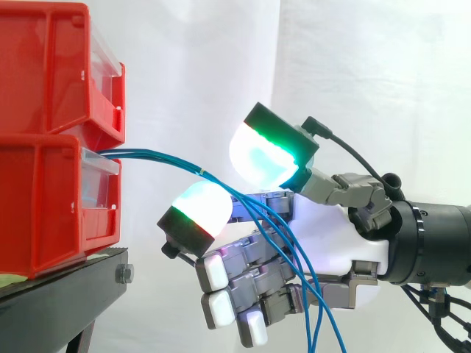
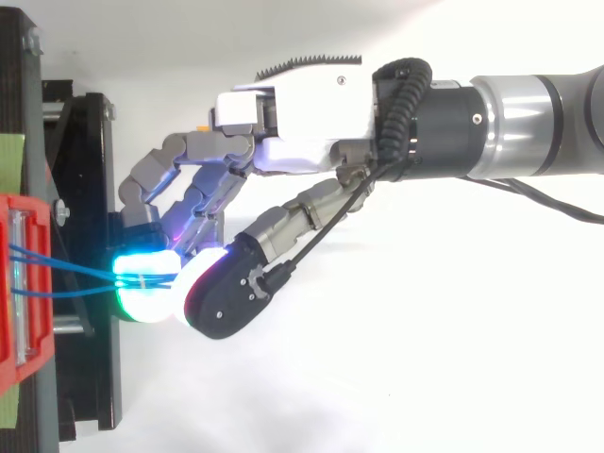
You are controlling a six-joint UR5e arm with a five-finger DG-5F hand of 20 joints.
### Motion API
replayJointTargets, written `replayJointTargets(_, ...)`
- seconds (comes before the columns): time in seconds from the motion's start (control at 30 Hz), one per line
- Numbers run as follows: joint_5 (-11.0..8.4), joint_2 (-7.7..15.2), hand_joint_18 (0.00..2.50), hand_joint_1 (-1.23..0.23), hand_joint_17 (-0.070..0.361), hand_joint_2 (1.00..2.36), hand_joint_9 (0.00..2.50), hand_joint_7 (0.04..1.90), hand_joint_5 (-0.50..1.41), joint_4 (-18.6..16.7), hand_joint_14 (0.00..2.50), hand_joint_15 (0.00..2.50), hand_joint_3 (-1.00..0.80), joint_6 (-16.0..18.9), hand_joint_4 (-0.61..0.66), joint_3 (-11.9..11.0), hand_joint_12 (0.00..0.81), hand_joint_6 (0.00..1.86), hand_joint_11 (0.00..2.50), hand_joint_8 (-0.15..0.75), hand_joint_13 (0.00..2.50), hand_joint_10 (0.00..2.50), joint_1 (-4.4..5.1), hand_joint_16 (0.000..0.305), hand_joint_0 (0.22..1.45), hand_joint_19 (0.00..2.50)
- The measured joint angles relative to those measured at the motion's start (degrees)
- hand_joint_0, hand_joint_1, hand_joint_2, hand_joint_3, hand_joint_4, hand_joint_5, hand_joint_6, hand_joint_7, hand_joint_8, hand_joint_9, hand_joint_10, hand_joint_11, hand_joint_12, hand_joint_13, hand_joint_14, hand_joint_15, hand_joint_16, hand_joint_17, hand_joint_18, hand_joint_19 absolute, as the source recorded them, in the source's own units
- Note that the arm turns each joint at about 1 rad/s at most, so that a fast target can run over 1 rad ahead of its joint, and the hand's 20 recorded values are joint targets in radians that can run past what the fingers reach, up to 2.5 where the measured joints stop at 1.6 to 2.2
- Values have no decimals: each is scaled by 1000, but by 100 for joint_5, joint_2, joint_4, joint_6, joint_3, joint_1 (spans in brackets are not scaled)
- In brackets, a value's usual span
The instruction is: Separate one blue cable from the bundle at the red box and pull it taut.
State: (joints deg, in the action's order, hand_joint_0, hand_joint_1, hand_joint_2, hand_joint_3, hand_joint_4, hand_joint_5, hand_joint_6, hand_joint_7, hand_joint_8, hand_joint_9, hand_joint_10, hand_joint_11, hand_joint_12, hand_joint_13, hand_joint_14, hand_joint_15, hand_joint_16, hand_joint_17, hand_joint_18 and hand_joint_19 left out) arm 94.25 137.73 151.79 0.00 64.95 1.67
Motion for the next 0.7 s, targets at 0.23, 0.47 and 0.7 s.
replayJointTargets(0.23,-3,2,798,-677,115,1015,881,1049,-149,2,23,608,-307,-4,113,0,361,811,812,319,873,25,0,51,604,849)
replayJointTargets(0.47,1,2,784,-841,119,1019,820,1061,-182,1,22,614,-166,-14,50,-6,367,872,824,302,846,23,-6,53,612,856)
replayJointTargets(0.7,9,0,799,-893,117,1014,816,1032,-187,20,22,618,-307,-107,56,-85,366,883,820,299,851,22,-38,52,659,843)
